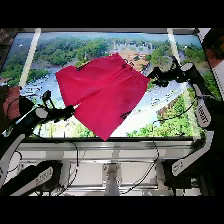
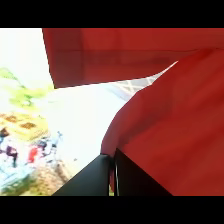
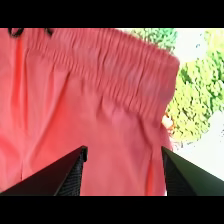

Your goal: Fold the clothes and pants, and hang the long-sleeved shirts on hangers.

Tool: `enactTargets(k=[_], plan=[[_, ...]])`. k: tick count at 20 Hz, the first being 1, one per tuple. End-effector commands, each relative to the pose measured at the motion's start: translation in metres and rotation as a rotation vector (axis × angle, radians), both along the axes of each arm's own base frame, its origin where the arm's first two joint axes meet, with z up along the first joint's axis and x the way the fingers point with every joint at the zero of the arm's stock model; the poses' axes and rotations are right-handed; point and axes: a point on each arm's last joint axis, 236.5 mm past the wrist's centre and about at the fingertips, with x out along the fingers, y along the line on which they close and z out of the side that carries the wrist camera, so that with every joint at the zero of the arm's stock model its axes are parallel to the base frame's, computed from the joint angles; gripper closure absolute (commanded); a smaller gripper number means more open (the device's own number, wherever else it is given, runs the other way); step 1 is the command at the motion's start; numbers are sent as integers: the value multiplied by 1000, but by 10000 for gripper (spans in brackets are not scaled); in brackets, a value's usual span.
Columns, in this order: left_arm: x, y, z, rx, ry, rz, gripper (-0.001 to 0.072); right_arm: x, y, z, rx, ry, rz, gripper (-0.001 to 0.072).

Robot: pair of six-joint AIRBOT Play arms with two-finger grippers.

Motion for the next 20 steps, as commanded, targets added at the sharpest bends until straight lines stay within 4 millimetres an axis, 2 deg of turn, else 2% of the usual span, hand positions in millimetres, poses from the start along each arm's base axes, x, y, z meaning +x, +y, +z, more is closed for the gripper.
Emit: enactTargets(k=[1, 5, 8, 10, 13, 16, 20], plan=[[9, 42, 4, 126, -8, 28, 701, 7, 11, -18, 6, 32, -57, 189], [44, 57, 38, 139, -122, 74, 701, -2, 32, -34, 10, 80, -30, 189], [67, 62, 57, 148, -198, 93, 700, -4, 49, -36, -5, 76, 4, 189], [76, 63, 53, 149, -188, 93, 701, -7, 50, -39, -23, 89, 5, 189], [91, 64, 37, 148, -151, 90, 700, -23, 50, -45, -33, 157, 29, 189], [105, 65, 26, 148, -132, 89, 700, -25, 51, -45, -32, 162, 33, 191], [113, 71, 21, 172, -133, 82, 699, -25, 55, -49, -7, 174, 24, 214]])
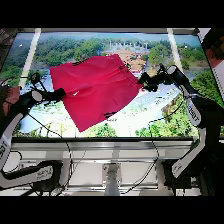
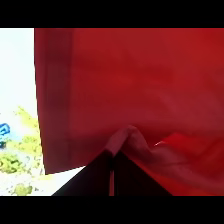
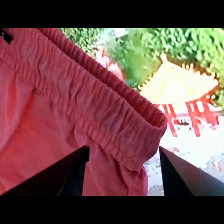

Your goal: Fold the clothes and pants, and hang the long-sleeved shirts on hangers.

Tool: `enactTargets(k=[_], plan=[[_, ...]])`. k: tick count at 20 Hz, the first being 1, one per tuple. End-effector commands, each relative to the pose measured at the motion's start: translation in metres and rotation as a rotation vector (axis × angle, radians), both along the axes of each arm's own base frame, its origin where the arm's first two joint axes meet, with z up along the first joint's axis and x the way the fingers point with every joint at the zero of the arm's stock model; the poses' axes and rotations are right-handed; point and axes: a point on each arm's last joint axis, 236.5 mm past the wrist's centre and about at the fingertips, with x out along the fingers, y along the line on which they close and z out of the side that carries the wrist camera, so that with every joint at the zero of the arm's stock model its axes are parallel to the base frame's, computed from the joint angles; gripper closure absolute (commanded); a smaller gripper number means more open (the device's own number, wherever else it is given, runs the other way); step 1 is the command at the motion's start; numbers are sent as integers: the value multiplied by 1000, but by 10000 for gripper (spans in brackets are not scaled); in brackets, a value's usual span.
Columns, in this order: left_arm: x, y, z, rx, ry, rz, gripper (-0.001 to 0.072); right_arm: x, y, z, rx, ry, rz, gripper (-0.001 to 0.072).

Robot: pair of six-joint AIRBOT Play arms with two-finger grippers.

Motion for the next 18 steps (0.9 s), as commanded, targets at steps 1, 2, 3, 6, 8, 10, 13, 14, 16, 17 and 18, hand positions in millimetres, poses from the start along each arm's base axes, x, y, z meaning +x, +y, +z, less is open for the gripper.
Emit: enactTargets(k=[1, 2, 3, 6, 8, 10, 13, 14, 16, 17, 18], plan=[[7, 8, -6, 36, 0, -11, 698, -6, 7, -8, 32, 41, -1, 222], [6, 11, -7, 56, 3, -20, 699, -9, 11, -12, 44, 58, 3, 243], [6, 13, -7, 64, 4, -23, 699, -11, 15, -16, 48, 69, 8, 243], [6, 14, -7, 64, 4, -19, 698, -12, 22, -18, 45, 66, 20, 410], [6, 14, -7, 64, 4, -19, 697, -9, 22, -13, 46, 58, 25, 669], [6, 19, -7, 90, 1, -39, 636, -11, 21, -7, 38, 55, 39, 693], [4, 41, 2, 146, -2, -48, 225, -26, 20, -2, 15, 82, 109, 694], [-2, 42, 5, 103, 13, -18, 226, -32, 21, -2, 18, 96, 134, 694], [-28, 42, 9, 44, 105, -16, 270, -37, 27, -2, 22, 102, 156, 694], [-47, 40, 8, 46, 167, -78, 327, -36, 29, -1, 27, 99, 154, 694], [-65, 31, 9, 30, 221, -157, 354, -34, 29, -1, 28, 92, 151, 694]])
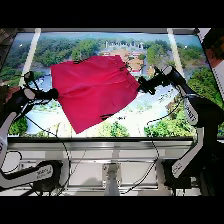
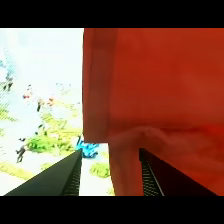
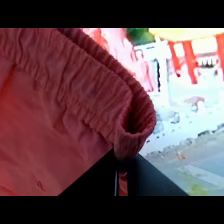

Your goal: Fold the clothes and pants, and hang the long-sleeved shirts on hangers.

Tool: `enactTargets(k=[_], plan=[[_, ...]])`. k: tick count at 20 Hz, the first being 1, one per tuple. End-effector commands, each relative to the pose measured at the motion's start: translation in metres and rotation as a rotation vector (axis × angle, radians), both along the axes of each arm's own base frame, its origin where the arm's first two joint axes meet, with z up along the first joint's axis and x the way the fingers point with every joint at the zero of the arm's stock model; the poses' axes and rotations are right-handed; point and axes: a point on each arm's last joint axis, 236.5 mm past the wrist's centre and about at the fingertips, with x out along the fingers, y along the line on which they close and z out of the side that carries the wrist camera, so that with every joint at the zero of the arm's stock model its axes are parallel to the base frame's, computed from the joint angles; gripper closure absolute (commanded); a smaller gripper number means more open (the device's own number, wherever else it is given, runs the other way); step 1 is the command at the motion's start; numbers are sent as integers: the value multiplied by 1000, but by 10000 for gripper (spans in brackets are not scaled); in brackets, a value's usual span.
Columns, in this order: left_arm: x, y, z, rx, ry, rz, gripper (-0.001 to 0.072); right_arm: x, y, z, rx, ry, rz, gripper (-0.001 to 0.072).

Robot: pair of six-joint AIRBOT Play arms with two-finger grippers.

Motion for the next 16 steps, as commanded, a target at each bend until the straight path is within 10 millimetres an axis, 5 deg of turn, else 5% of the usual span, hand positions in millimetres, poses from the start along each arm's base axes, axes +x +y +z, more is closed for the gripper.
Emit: enactTargets(k=[1, 5, 11, 16], plan=[[-60, -26, 4, -98, 191, -192, 354, -2, 5, 3, 11, -3, 19, 694], [-96, -92, 21, -351, 210, -423, 367, -2, 8, 6, 23, -22, 46, 694], [-186, -116, -23, -472, 429, -536, 366, -3, 15, 11, 59, -40, 83, 694], [-200, -114, -34, -459, 465, -540, 362, -8, 19, 13, 75, -44, 121, 694]])
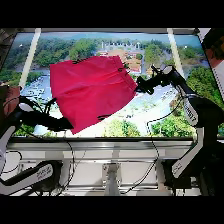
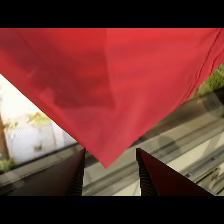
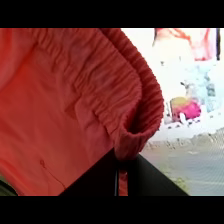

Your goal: Fold the clothes and pants, and hang the long-sleeved shirts on hangers.

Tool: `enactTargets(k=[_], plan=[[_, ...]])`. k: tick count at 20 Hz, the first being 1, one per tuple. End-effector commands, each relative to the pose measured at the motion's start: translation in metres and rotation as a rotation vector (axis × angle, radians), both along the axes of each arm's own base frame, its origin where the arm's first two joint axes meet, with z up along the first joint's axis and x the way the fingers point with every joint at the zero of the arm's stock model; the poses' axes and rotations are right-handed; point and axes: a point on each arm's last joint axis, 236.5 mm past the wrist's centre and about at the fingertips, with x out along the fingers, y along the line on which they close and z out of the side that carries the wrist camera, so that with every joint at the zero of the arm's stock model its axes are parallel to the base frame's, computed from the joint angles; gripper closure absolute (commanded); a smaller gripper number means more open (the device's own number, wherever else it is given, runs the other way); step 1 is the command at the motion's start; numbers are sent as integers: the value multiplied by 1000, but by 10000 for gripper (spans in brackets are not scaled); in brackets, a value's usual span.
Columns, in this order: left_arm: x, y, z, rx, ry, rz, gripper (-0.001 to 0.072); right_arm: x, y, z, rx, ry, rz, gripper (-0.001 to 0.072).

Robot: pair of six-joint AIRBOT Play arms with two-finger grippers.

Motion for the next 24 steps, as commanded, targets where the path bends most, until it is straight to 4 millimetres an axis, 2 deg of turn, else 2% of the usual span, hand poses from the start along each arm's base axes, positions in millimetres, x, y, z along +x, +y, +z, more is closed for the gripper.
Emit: enactTargets(k=[1, 4, 7, 9, 13, 14, 16, 17, 19, 20, 22, 24], plan=[[-14, -1, -6, -4, 26, -24, 358, -2, 4, 3, 16, -10, 26, 694], [-19, -2, -14, 9, 67, 28, 345, 0, 8, 7, 43, -11, 15, 694], [-13, 3, -28, 51, 60, 110, 345, 1, 12, 10, 63, -22, 24, 694], [-6, 0, -31, 41, 47, 169, 345, 1, 15, 13, 81, -21, 19, 694], [21, -14, -25, -19, -12, 278, 348, 2, 18, 16, 96, -22, 14, 694], [23, -18, -26, -16, -24, 273, 379, 2, 19, 16, 100, -22, 13, 694], [20, -27, -25, -18, -26, 237, 621, 2, 19, 16, 101, -22, 12, 694], [19, -32, -24, -19, -34, 218, 697, 2, 19, 17, 100, -24, 12, 695], [23, -42, -11, -43, -81, 197, 698, 8, 12, 20, 92, -56, 9, 697], [29, -46, 2, -63, -124, 205, 699, 11, 5, 21, 88, -65, -3, 697], [42, -52, 36, -110, -226, 244, 700, 14, -11, 24, 80, -71, -28, 698], [46, -51, 66, -118, -297, 294, 700, 13, -26, 31, 70, -98, -46, 698]])
